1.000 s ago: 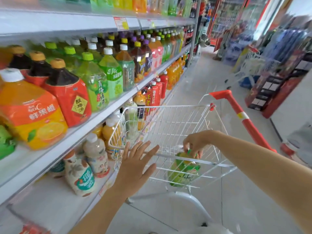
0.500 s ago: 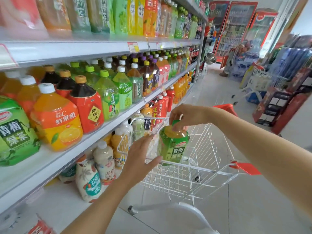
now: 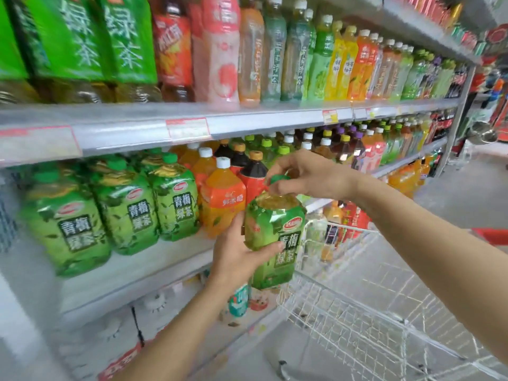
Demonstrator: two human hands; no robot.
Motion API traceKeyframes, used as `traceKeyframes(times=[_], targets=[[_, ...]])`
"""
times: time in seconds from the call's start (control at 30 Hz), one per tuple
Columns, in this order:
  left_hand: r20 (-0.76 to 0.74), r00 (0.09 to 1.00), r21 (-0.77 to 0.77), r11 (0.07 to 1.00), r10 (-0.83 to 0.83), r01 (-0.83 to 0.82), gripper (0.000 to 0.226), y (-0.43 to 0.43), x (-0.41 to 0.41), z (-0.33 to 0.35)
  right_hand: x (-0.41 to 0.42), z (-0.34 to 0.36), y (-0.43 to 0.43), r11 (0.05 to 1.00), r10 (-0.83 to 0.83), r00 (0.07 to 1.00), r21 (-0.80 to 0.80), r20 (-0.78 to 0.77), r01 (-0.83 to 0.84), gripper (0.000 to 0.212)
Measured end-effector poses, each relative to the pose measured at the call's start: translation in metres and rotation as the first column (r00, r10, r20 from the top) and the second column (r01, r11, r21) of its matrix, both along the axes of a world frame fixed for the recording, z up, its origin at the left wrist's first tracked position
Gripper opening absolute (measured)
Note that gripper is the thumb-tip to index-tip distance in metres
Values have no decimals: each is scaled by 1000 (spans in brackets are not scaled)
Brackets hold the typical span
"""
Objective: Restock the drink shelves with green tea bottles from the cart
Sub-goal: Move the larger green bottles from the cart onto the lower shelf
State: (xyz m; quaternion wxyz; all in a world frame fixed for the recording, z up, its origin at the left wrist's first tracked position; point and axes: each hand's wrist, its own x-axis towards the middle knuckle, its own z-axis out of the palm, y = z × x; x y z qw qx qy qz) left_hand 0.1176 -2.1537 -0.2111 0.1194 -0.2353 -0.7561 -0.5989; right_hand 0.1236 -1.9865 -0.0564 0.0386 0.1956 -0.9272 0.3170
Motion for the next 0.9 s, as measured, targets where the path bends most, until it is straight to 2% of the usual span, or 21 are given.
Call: traceKeyframes(times=[0.13, 0.2, 0.33, 0.47, 0.63, 0.8, 0.9], targets=[[-63, 964, -16, 965, 259, -261, 64, -72, 1, 9, -20, -8, -54, 966, 255, 967, -42, 28, -254, 63], [-97, 924, -45, 926, 369, -374, 66, -103, 5, 18, -27, -17, -82, 940, 341, 940, -29, 13, -341, 73], [-114, 874, -76, 873, 473, -482, 81, -151, 12, 32, -38, -29, -133, 911, 391, 897, -49, -207, -409, 67], [-204, 800, -218, 771, 564, -598, 103, -184, 13, 38, -50, -47, -172, 883, 374, 864, -156, -337, -443, 75], [-327, 693, -206, 668, 642, -715, 90, -204, 28, 19, -61, -72, -209, 869, 413, 862, -158, -295, -470, 77], [-396, 555, -206, 518, 731, -830, 73, -211, 28, 11, -75, -81, -235, 870, 432, 863, -131, -261, -475, 85], [-449, 490, -206, 448, 747, -870, 67, -209, 25, 14, -87, -80, -246, 873, 423, 875, -154, -233, -463, 77]])
